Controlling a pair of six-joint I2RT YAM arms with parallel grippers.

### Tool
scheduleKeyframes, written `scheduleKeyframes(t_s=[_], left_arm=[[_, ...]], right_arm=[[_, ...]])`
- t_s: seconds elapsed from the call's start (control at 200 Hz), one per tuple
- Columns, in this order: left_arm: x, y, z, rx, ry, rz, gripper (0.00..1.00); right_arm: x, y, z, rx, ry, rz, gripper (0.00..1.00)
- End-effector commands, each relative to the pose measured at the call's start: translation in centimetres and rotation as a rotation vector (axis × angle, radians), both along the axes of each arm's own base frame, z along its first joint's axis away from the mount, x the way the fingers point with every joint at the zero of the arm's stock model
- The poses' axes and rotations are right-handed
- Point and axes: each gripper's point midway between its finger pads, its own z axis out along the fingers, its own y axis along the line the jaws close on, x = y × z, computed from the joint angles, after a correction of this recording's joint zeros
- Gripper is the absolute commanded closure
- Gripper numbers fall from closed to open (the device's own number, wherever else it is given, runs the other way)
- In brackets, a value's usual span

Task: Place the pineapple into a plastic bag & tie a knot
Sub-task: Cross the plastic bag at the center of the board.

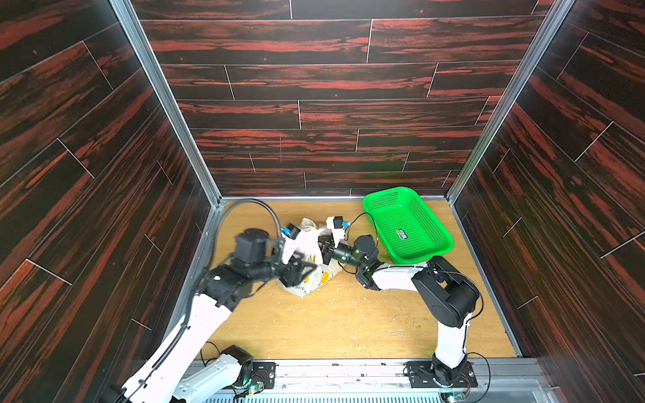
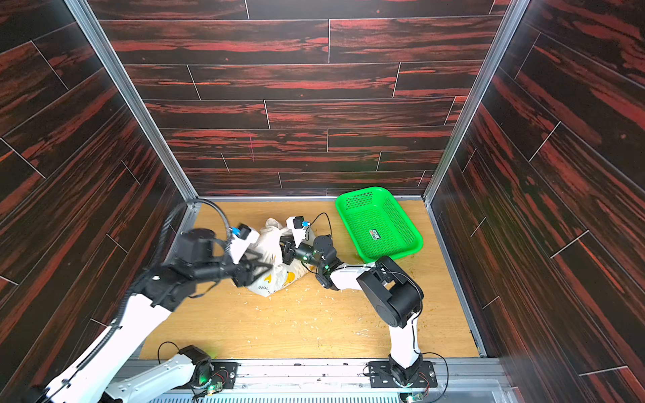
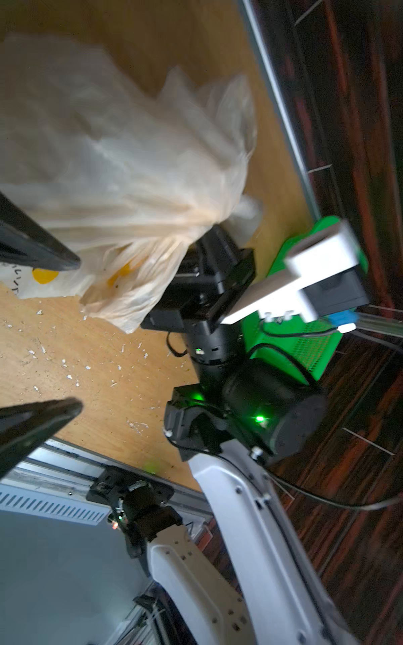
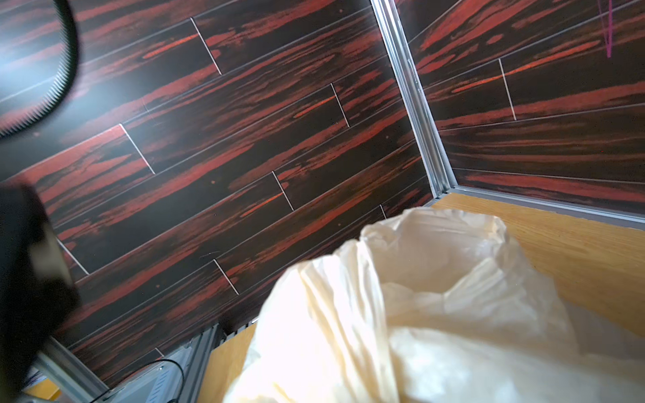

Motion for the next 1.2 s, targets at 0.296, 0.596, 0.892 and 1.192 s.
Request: scheduleKeyframes(t_s=[0.296, 0.596, 0.892, 1.192], left_arm=[[9.5, 4.4, 1.4, 0.161, 0.028, 0.210, 0.45], [9.9, 4.2, -4.3, 0.214, 0.104, 0.002, 0.32], [8.9, 4.3, -7.5, 0.272, 0.138, -0.132, 0.31], [10.1, 4.9, -10.7, 0.336, 0.150, -0.135, 0.55]], right_arm=[[2.0, 0.0, -0.4, -0.043, 0.005, -0.101, 1.00], [2.3, 0.1, 0.0, -0.061, -0.013, -0.110, 1.00], [2.3, 0.4, 0.0, -0.071, -0.018, -0.100, 1.00], [2.4, 0.4, 0.2, -0.070, -0.018, -0.099, 1.00]])
